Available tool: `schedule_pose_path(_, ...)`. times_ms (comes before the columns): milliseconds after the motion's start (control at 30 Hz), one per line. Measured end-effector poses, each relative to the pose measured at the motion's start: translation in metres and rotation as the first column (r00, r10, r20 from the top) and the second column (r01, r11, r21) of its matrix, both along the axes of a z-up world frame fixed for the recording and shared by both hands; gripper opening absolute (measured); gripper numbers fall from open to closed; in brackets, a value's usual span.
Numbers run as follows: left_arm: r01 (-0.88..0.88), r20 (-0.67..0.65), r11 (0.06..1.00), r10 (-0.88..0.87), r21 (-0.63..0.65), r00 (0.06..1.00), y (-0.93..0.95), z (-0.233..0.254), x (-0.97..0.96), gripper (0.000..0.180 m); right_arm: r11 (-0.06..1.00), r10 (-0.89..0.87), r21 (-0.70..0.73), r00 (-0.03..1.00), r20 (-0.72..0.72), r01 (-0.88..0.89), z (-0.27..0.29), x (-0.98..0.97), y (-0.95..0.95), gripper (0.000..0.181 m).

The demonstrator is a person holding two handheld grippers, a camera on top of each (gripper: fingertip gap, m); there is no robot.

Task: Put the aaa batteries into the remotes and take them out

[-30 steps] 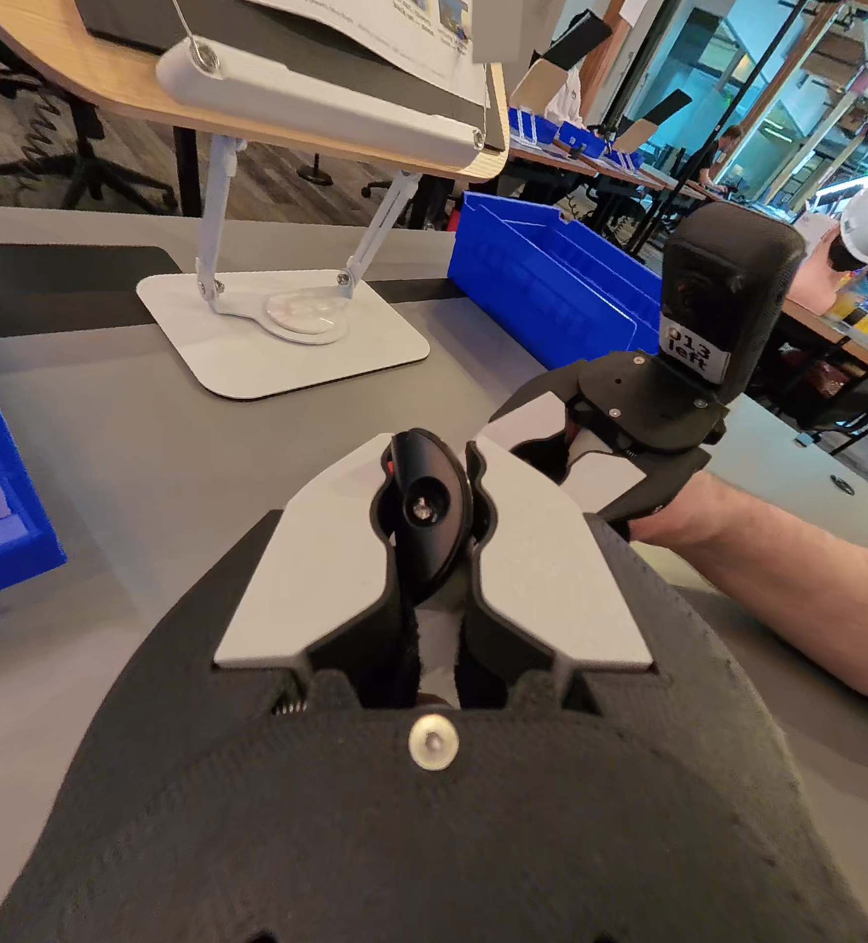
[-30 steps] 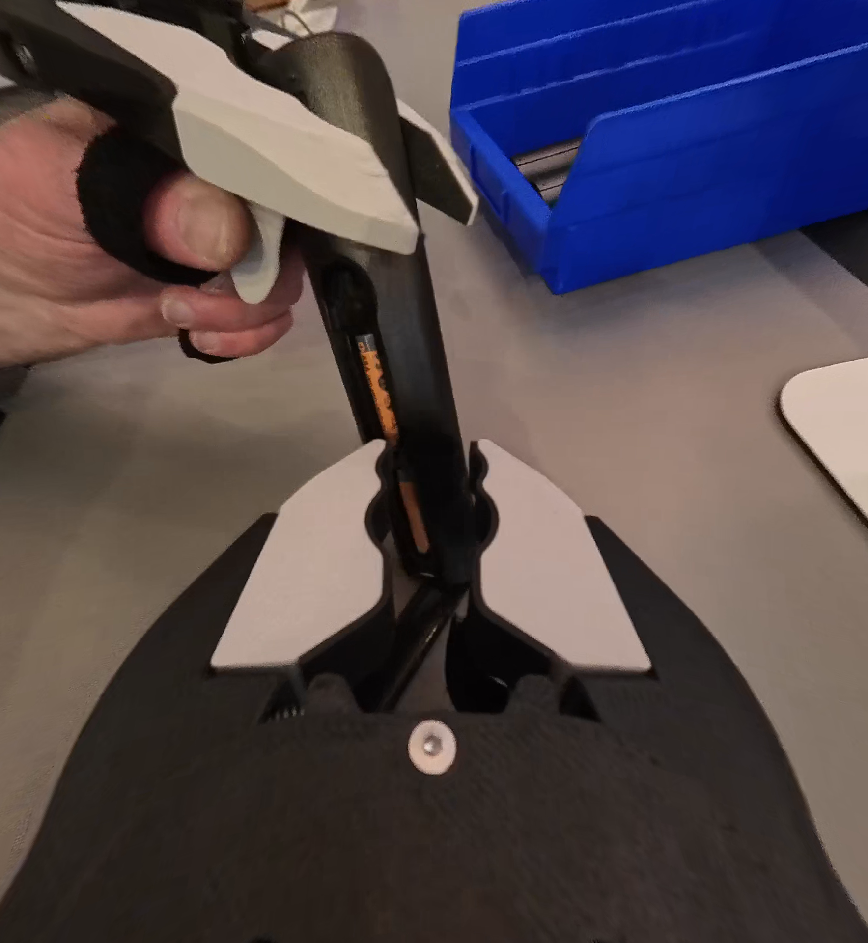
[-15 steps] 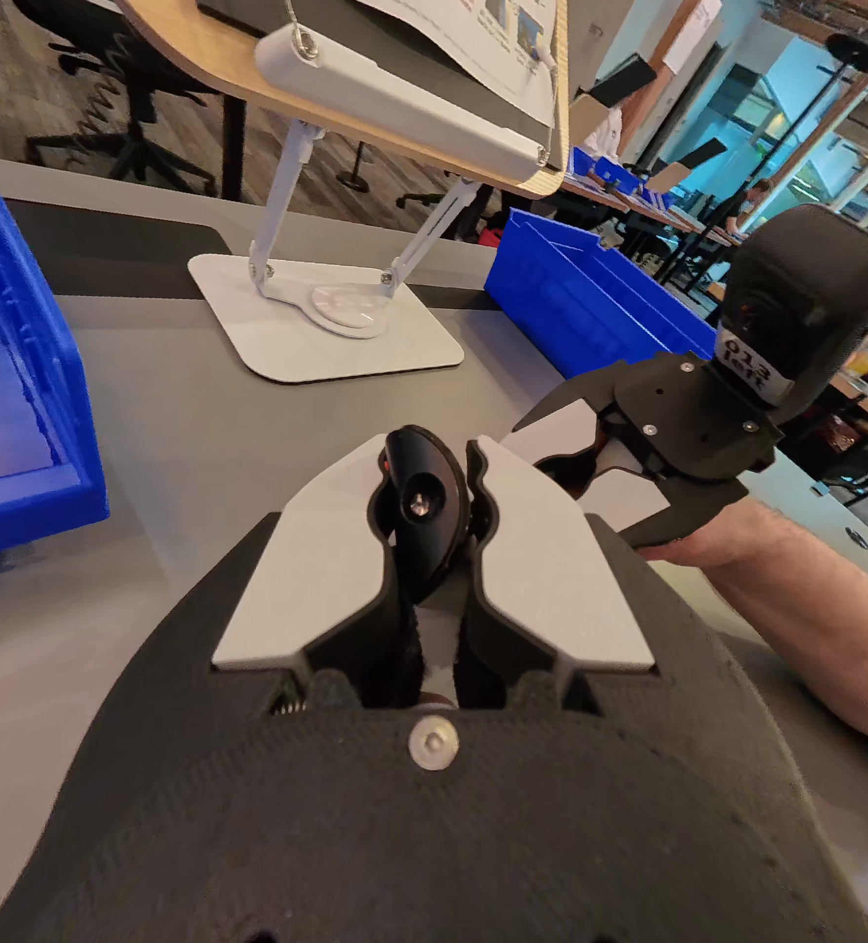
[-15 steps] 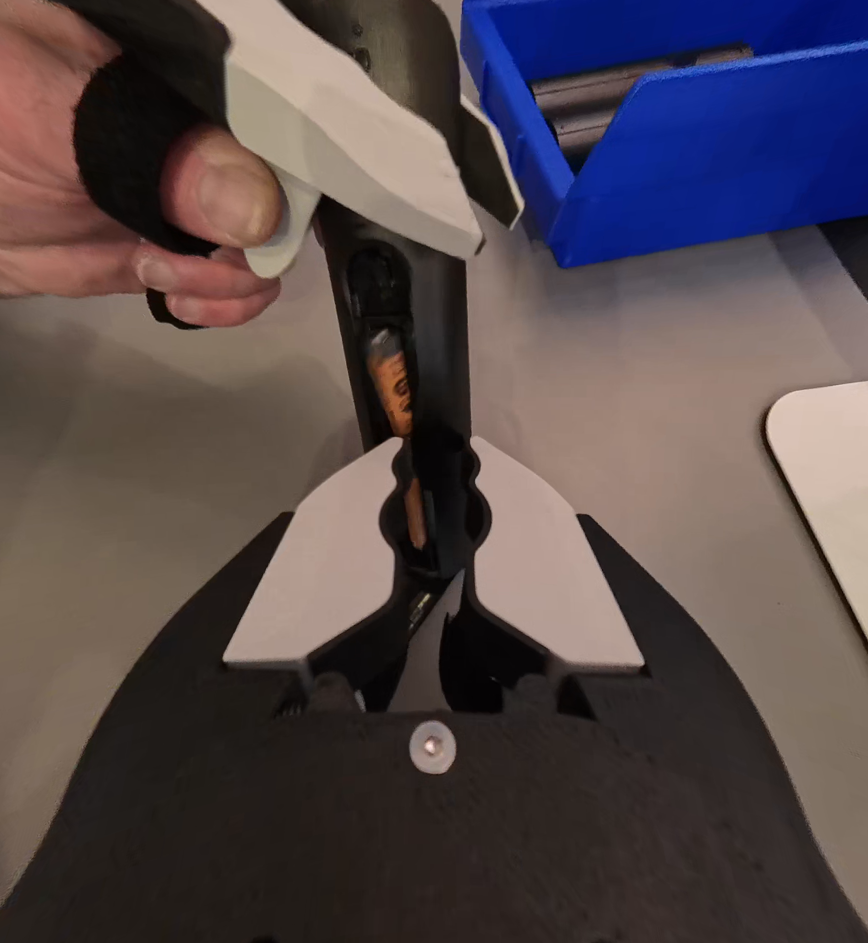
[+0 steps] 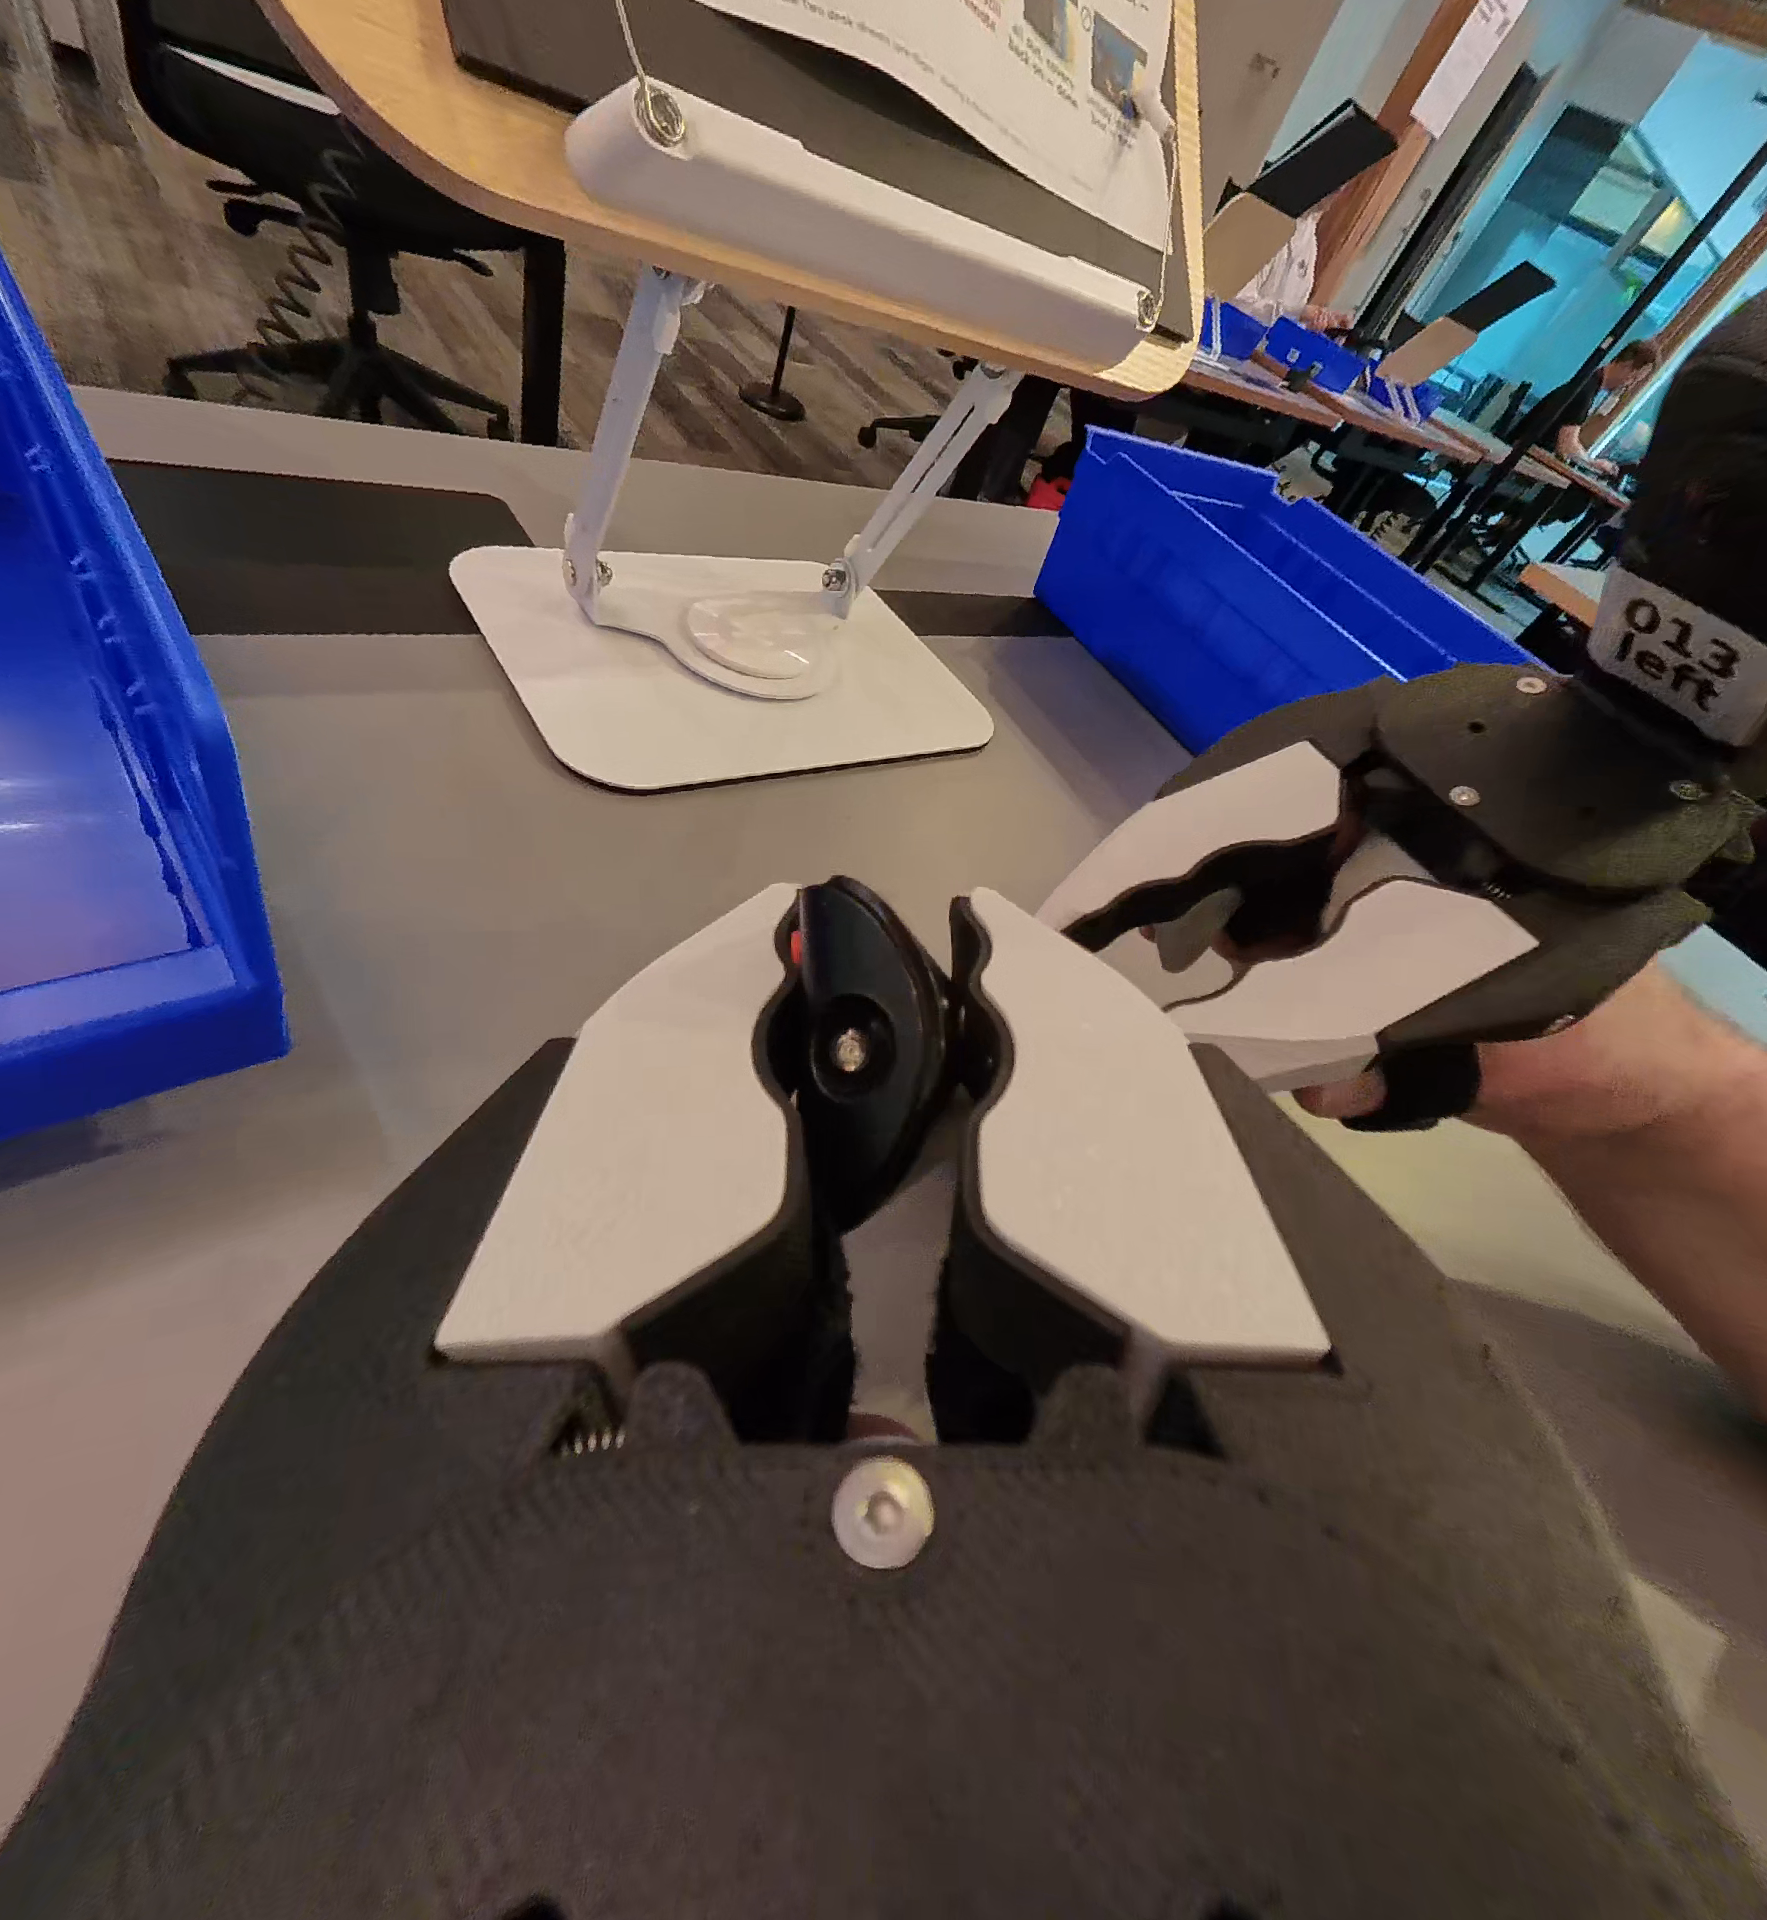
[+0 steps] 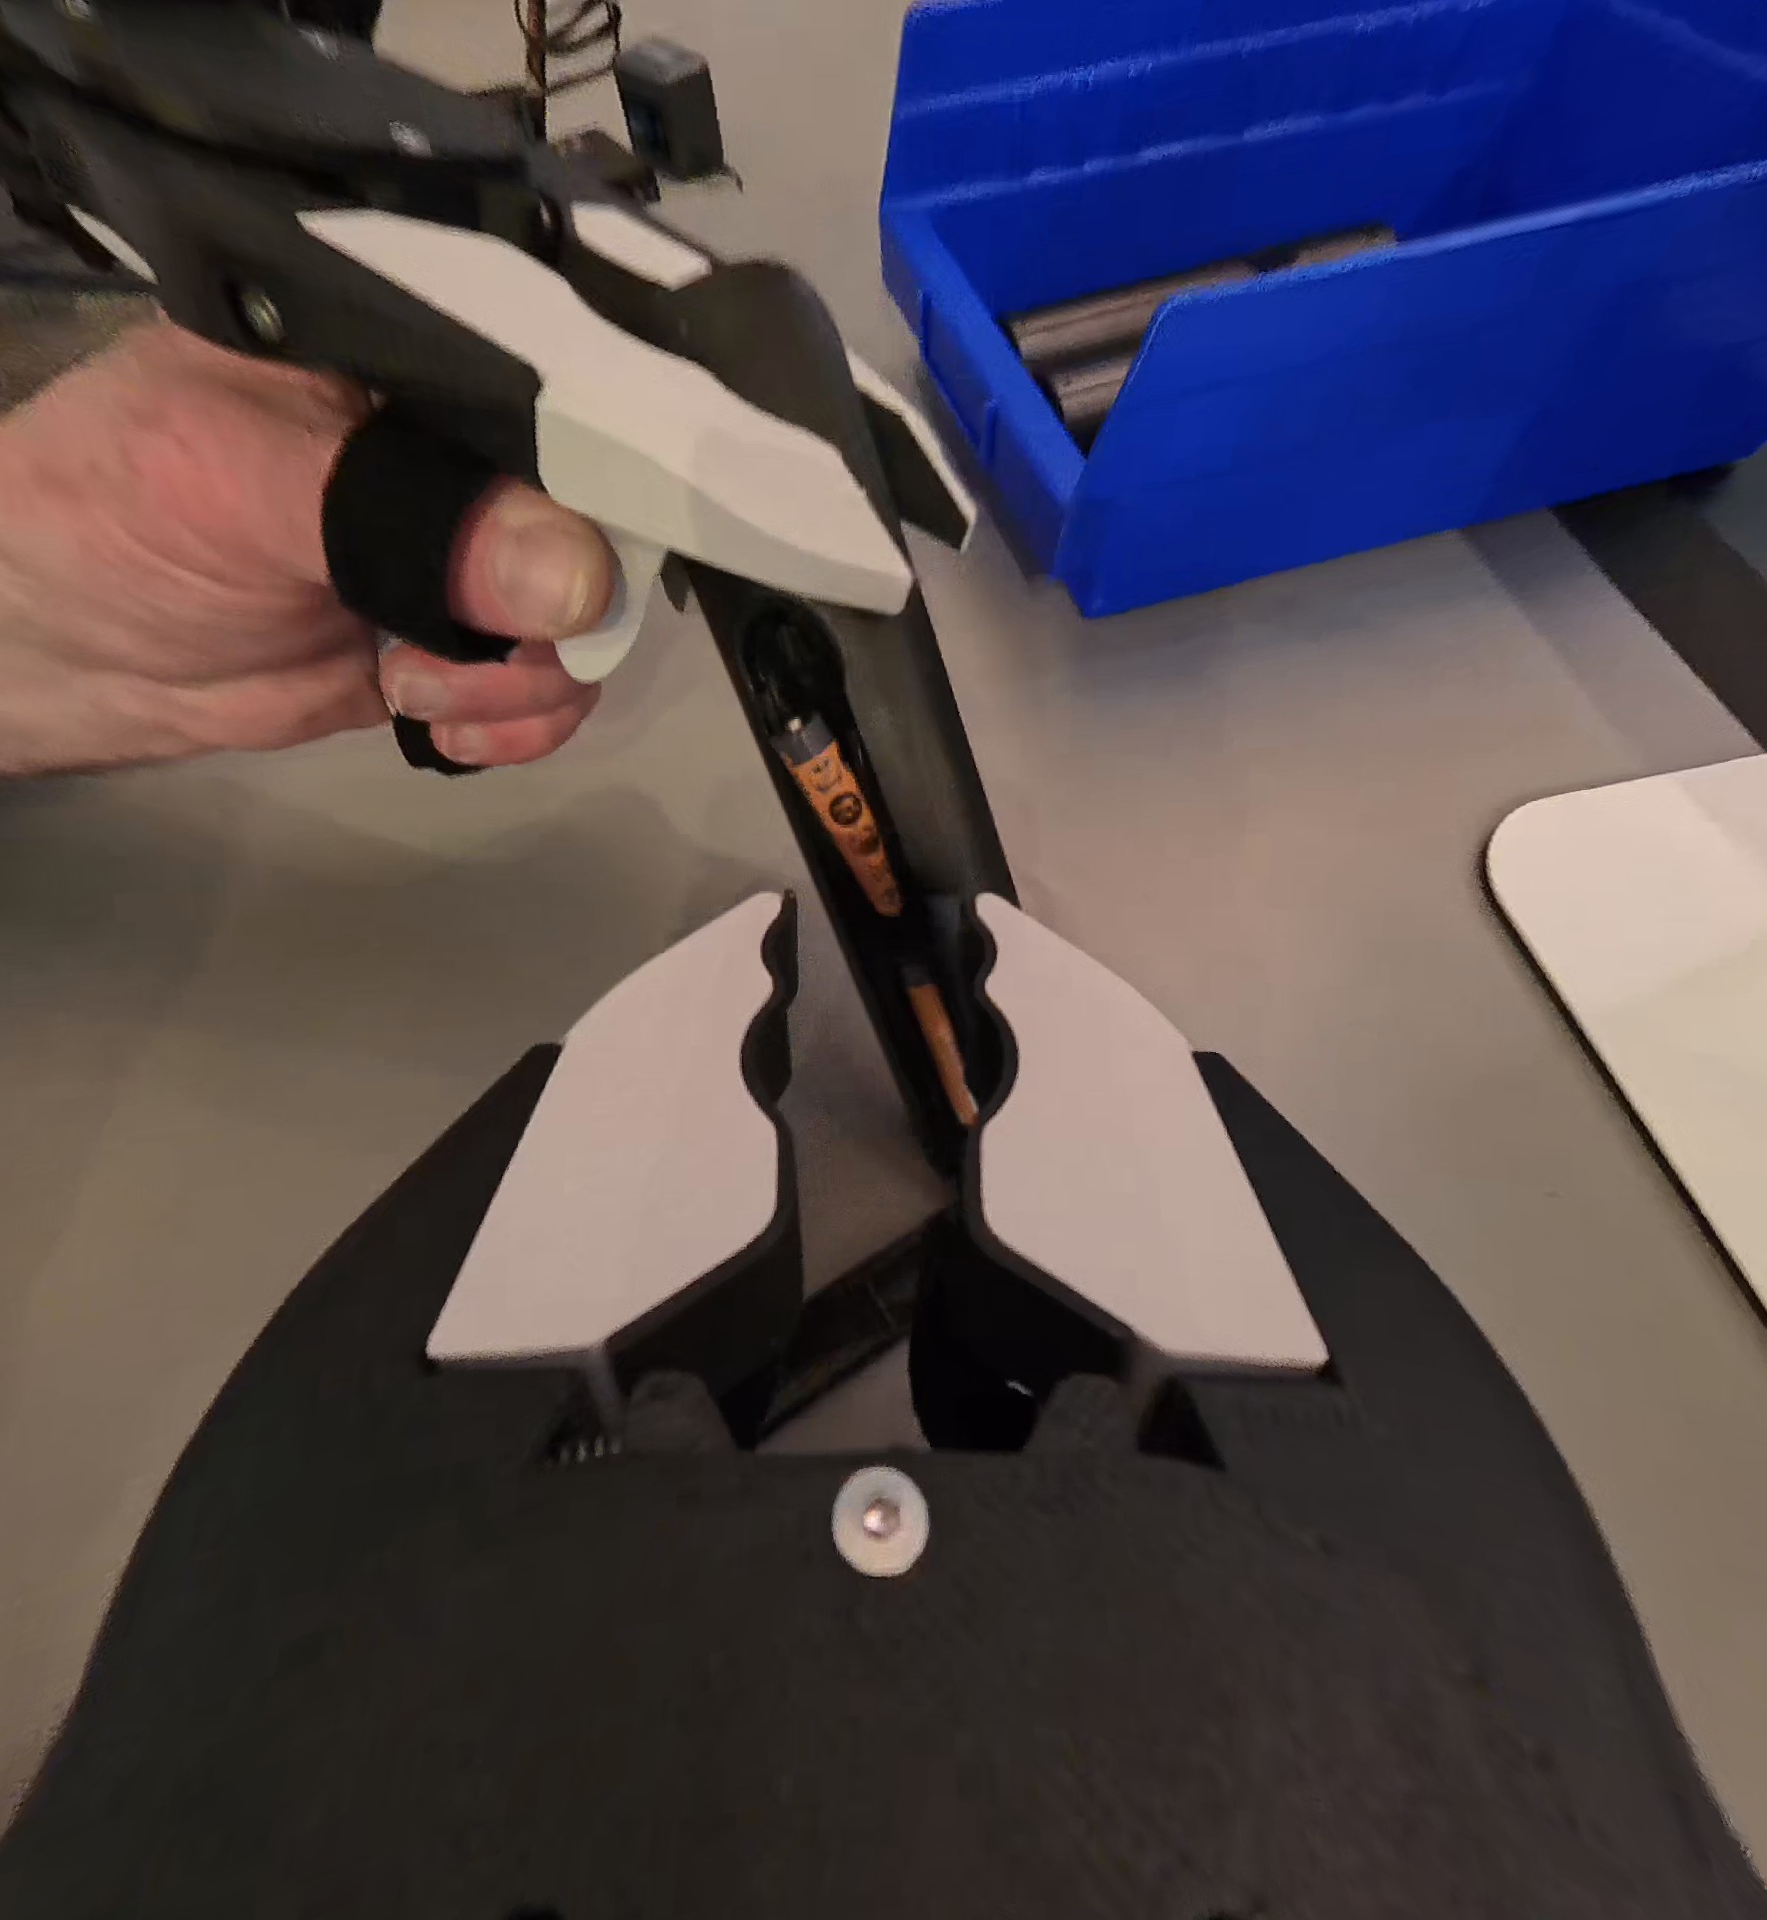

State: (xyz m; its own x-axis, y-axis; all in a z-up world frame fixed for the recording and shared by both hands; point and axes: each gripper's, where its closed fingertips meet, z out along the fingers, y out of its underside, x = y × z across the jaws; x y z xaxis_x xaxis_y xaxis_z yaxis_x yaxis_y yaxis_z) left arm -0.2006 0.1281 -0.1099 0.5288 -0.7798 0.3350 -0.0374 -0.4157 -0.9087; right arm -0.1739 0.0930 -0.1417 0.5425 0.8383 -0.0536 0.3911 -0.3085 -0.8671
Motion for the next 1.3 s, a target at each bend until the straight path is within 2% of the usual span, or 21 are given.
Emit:
schedule_pose_path(133, 0.006, 0.015, 1.0, -0.006, -0.016, 1.0, 0.0, 0.001, 0.003, 0.025, 0.996, -0.019, 0.091, 1.0, -0.002, 0.019, 0.012, -0.012, 0.001, 0.029)
schedule_pose_path(267, 0.008, 0.027, 0.999, -0.007, -0.033, 1.0, 0.0, 0.0, 0.005, 0.025, 0.943, -0.064, 0.334, 0.989, 0.133, 0.017, 0.018, -0.019, 0.006, 0.024)
schedule_pose_path(467, 0.006, 0.03, 0.999, -0.005, -0.034, 1.0, -0.001, 0.0, 0.005, 0.025, 0.916, -0.057, 0.4, 0.977, 0.203, -0.03, 0.012, -0.025, 0.007, 0.01)
schedule_pose_path(567, 0.01, 0.044, 0.999, -0.008, -0.04, 0.999, 0.0, 0.003, 0.008, 0.024, 0.889, -0.111, 0.458, 0.968, 0.227, -0.006, 0.014, -0.024, 0.009, 0.009)
schedule_pose_path(833, 0.105, 0.103, 0.994, -0.1, -0.037, 0.99, -0.002, 0.01, 0.025, 0.024, 0.885, -0.208, 0.459, 0.952, 0.226, 0.084, 0.017, -0.011, 0.006, 0.008)
schedule_pose_path(967, 0.168, 0.106, 0.985, -0.164, -0.038, 0.981, -0.012, 0.016, 0.038, 0.024, 0.886, -0.257, 0.43, 0.956, 0.141, 0.175, 0.025, -0.001, -0.004, 0.009)
schedule_pose_path(1200, 0.286, 0.15, 0.956, -0.273, -0.069, 0.95, -0.031, 0.028, 0.06, 0.025, 0.851, -0.362, 0.437, 0.928, 0.087, 0.291, 0.043, 0.021, -0.031, 0.009)
schedule_pose_path(1300, 0.285, 0.161, 0.958, -0.274, -0.043, 0.948, -0.032, 0.035, 0.057, 0.024, 0.844, -0.376, 0.436, 0.924, 0.065, 0.313, 0.051, 0.026, -0.042, 0.009)
